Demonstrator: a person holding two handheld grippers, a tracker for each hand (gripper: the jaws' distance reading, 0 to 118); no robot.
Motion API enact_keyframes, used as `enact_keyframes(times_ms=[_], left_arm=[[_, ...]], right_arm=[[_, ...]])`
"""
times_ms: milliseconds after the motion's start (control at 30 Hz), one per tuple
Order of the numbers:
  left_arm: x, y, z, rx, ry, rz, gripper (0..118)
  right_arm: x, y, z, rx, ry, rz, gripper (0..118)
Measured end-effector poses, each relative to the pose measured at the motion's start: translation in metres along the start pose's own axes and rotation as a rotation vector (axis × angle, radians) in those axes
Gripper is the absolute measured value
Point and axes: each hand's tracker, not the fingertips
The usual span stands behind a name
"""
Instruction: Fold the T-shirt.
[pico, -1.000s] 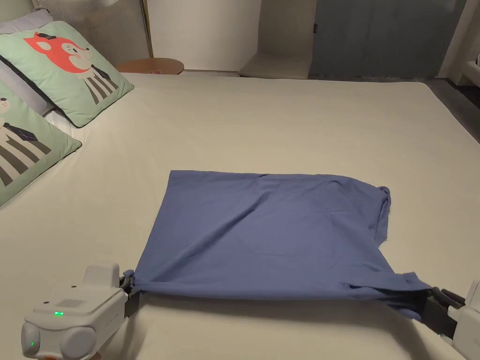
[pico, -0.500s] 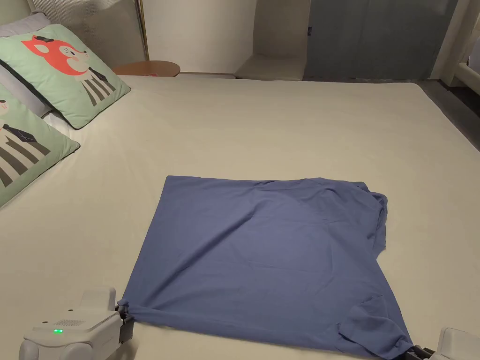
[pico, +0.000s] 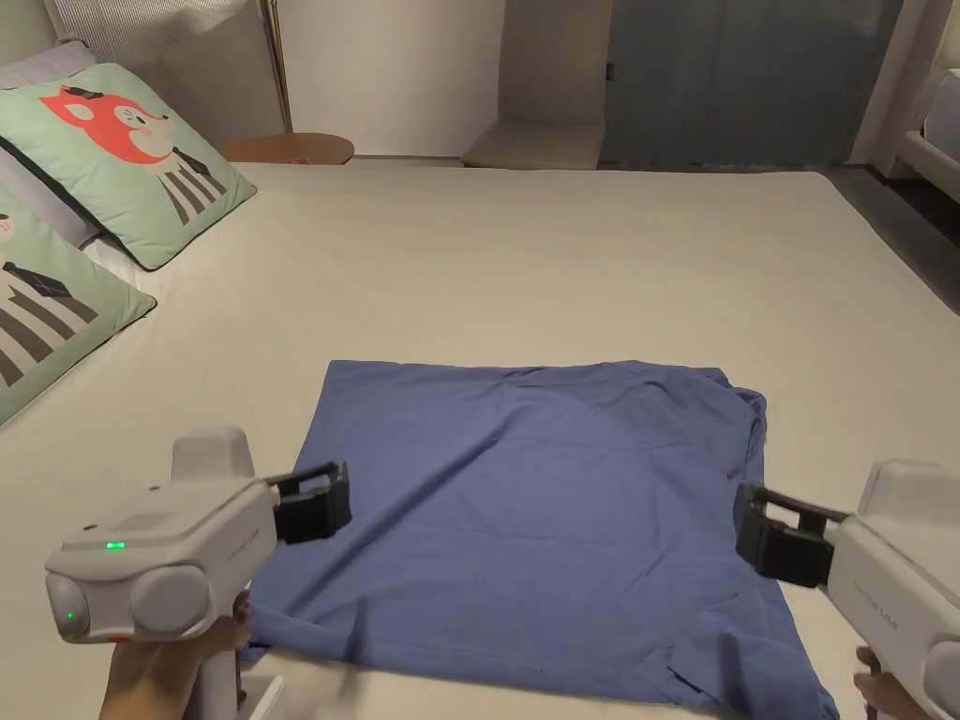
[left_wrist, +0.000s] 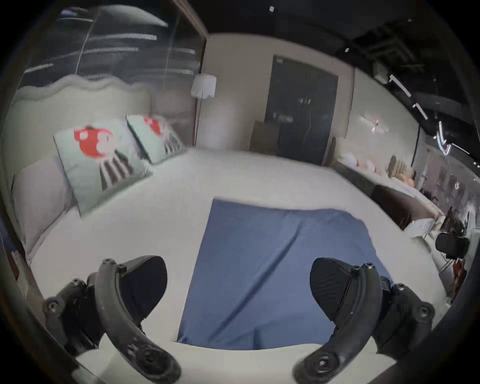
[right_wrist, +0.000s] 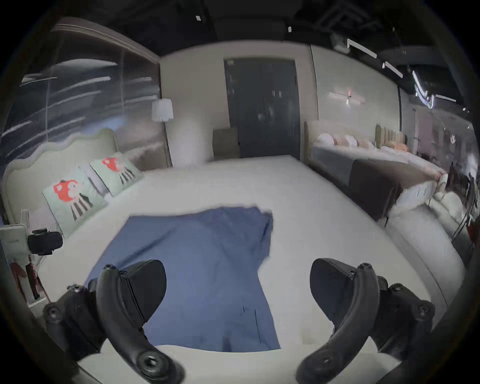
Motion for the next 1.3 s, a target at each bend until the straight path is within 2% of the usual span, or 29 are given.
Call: enact_keyframes(times_ms=[133,267,333,367,400,433,467,567,600,800,1033,1200,1233,1267,1300], left_arm=[[0.028,0.027,0.020,0.159,0.006,0.013,110],[0.047,0.034,0.030,0.308,0.065,-0.020,109],[0.047,0.032,0.029,0.354,0.090,-0.014,108],[0.049,0.031,0.030,0.373,0.092,-0.019,104],[0.050,0.030,0.032,0.378,0.083,-0.023,84],[0.049,0.027,0.031,0.386,0.066,-0.028,55],[0.049,0.027,0.031,0.389,0.058,-0.032,42],[0.051,0.026,0.027,0.359,0.054,-0.062,2],[0.050,0.025,0.025,0.349,0.044,-0.064,0],[0.043,0.020,0.018,0.286,0.032,-0.107,0],[0.013,-0.001,-0.004,-0.064,0.065,-0.124,0],[-0.021,-0.033,-0.011,-0.230,0.067,-0.132,1],[-0.025,-0.040,-0.009,-0.263,0.064,-0.138,5],[-0.030,-0.046,-0.008,-0.282,0.069,-0.132,20],[-0.035,-0.051,-0.007,-0.281,0.068,-0.115,57]], right_arm=[[-0.022,0.024,0.013,0.169,-0.025,0.057,113],[-0.035,0.031,0.019,0.269,-0.073,0.105,111],[-0.039,0.032,0.020,0.288,-0.083,0.119,94],[-0.041,0.032,0.021,0.296,-0.087,0.122,79],[-0.041,0.029,0.019,0.306,-0.091,0.123,53],[-0.042,0.029,0.019,0.313,-0.098,0.123,33],[-0.042,0.028,0.018,0.314,-0.099,0.125,20],[-0.041,0.024,0.015,0.322,-0.104,0.124,1],[-0.040,0.024,0.015,0.324,-0.100,0.122,1],[-0.039,0.022,0.013,0.320,-0.086,0.117,0],[-0.038,0.018,0.010,0.297,-0.065,0.115,0],[-0.036,0.013,0.008,0.278,-0.059,0.112,0],[-0.036,0.012,0.006,0.273,-0.058,0.113,0],[-0.035,0.011,0.004,0.265,-0.058,0.113,0],[-0.035,0.010,0.002,0.260,-0.057,0.111,0]])
